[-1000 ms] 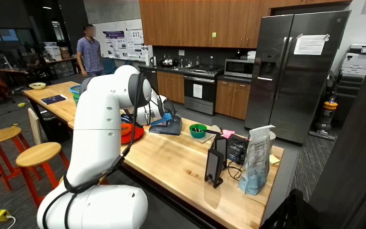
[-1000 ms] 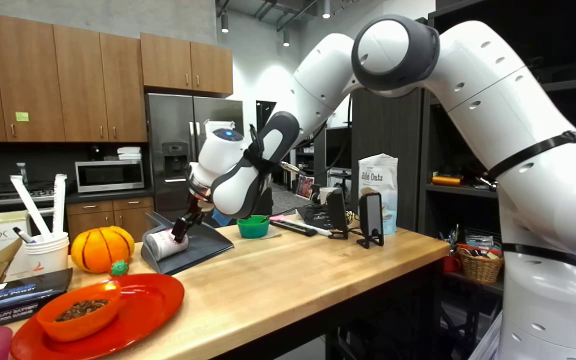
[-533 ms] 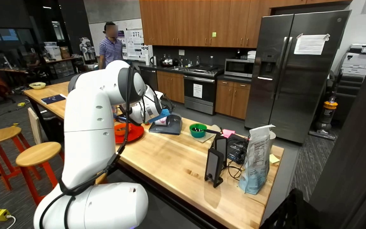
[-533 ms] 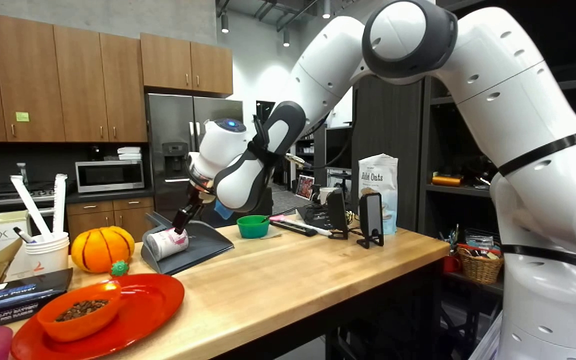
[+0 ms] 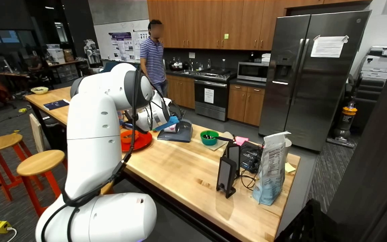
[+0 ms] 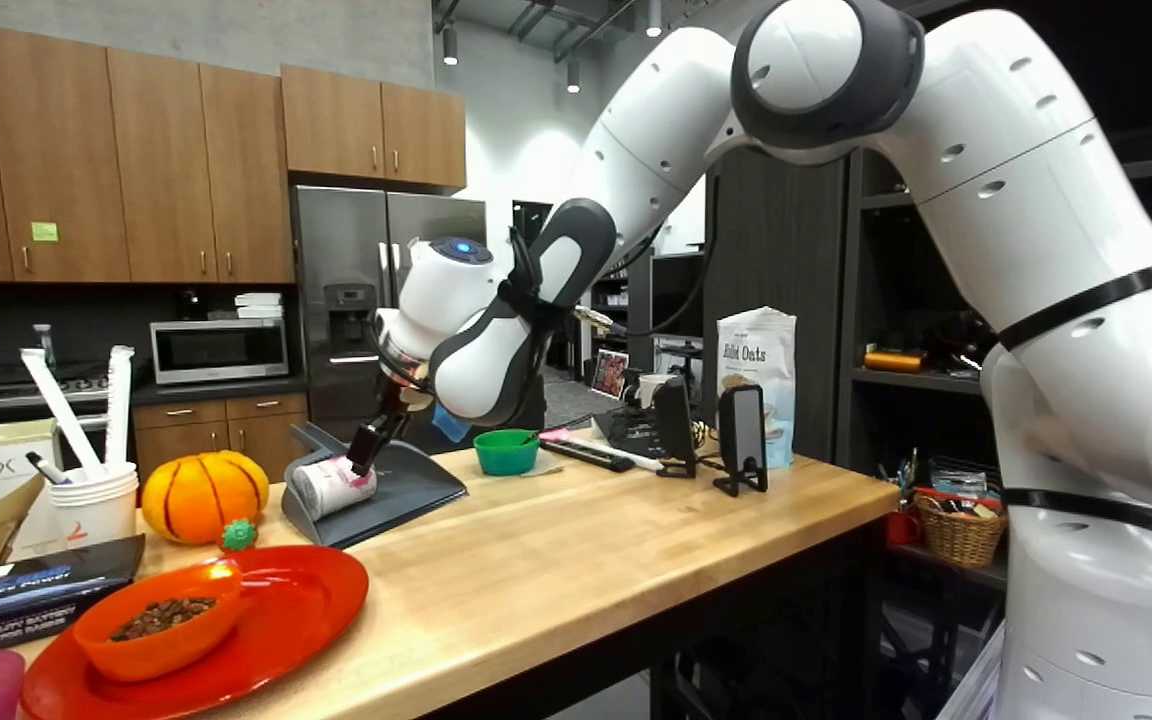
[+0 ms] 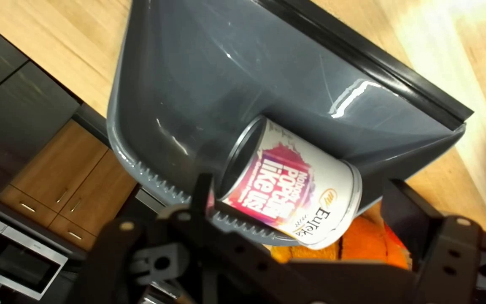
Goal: Push the white container on the dustpan
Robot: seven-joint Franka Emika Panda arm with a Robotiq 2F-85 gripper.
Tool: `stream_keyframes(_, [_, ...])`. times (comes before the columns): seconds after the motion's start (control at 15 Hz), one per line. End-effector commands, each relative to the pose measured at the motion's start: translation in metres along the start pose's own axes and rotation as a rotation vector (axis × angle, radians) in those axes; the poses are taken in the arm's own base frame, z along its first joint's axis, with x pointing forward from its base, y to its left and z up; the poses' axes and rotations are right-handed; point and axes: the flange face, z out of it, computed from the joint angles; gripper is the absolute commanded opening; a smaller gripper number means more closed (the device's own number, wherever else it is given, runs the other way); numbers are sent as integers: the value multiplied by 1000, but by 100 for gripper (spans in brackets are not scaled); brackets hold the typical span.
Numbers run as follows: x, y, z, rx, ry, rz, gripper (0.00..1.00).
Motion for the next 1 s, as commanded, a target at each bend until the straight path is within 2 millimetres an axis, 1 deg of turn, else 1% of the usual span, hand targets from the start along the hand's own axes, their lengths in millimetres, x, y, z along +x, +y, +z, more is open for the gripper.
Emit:
stream_keyframes(0.0, [-4,-1,-2,6,15,3,100])
stream_keyframes(0.07, [-1,-2,1,3,0,-2,100])
stream_keyframes(0.73, [-3,-5,3,11,-3,-4,100])
stream_keyframes(0.93, [0,-4,-5,10,-22,-20,100])
